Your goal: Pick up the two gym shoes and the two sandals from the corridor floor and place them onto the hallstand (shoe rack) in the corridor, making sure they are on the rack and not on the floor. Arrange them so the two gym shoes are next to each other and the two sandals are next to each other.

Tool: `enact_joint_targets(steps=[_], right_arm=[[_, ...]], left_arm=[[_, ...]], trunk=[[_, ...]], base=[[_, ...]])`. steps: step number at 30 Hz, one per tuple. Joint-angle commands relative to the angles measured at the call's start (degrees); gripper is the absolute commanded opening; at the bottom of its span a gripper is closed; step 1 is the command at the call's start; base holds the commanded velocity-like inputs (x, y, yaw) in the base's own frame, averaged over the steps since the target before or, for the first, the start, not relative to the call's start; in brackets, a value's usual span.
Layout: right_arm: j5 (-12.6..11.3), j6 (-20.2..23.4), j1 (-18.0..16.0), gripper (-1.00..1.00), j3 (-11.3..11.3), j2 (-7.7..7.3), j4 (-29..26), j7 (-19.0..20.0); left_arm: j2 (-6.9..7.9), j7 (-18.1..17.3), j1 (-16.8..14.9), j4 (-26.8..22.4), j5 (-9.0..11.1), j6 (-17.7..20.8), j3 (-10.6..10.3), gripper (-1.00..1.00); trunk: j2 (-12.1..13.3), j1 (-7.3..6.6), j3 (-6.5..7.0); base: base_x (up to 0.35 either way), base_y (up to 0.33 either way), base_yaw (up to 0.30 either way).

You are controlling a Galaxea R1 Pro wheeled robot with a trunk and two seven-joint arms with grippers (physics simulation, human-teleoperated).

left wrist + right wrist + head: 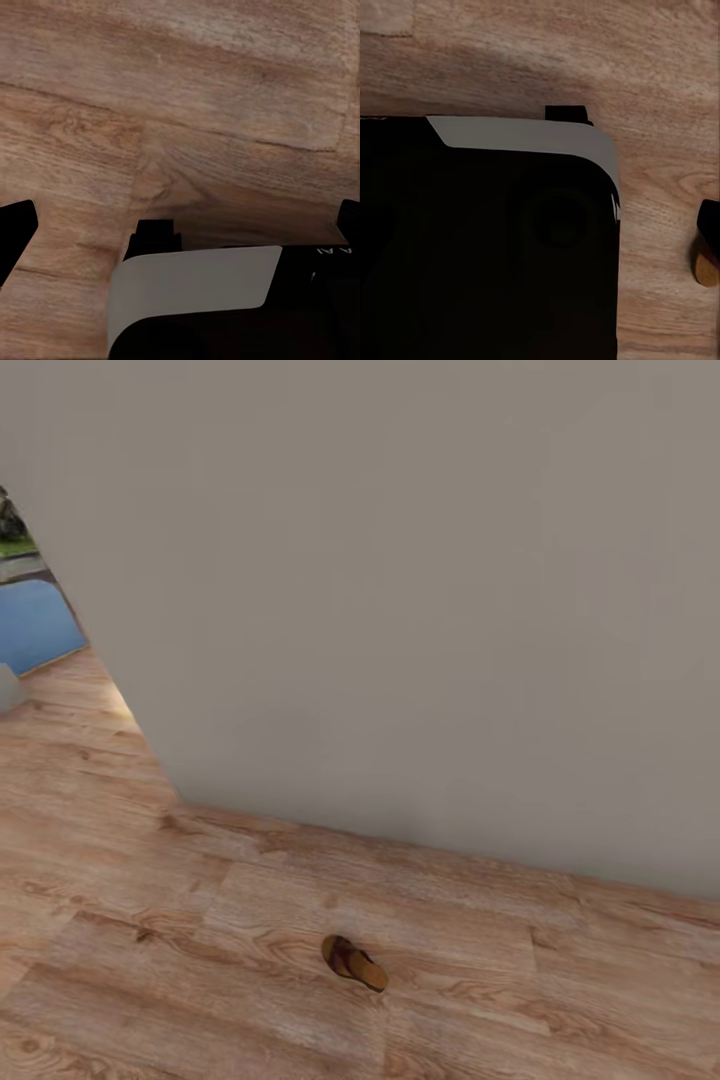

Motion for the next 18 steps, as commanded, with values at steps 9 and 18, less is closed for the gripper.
enact_joint_targets(steps=[9,18], right_arm=[[0.0,0.0,0.0,1.00,0.0,0.01,0.0,0.0],[0.0,0.0,0.0,1.00,0.0,0.00,0.0,0.0]], left_arm=[[0.00,0.0,0.0,0.0,0.0,0.0,0.1,1.00],[0.00,0.2,0.0,0.0,0.0,0.0,0.1,1.00]], trunk=[[0.0,0.00,-0.31],[0.0,0.00,-0.61]], base=[[0.000,0.000,0.268],[0.000,0.000,0.268]])
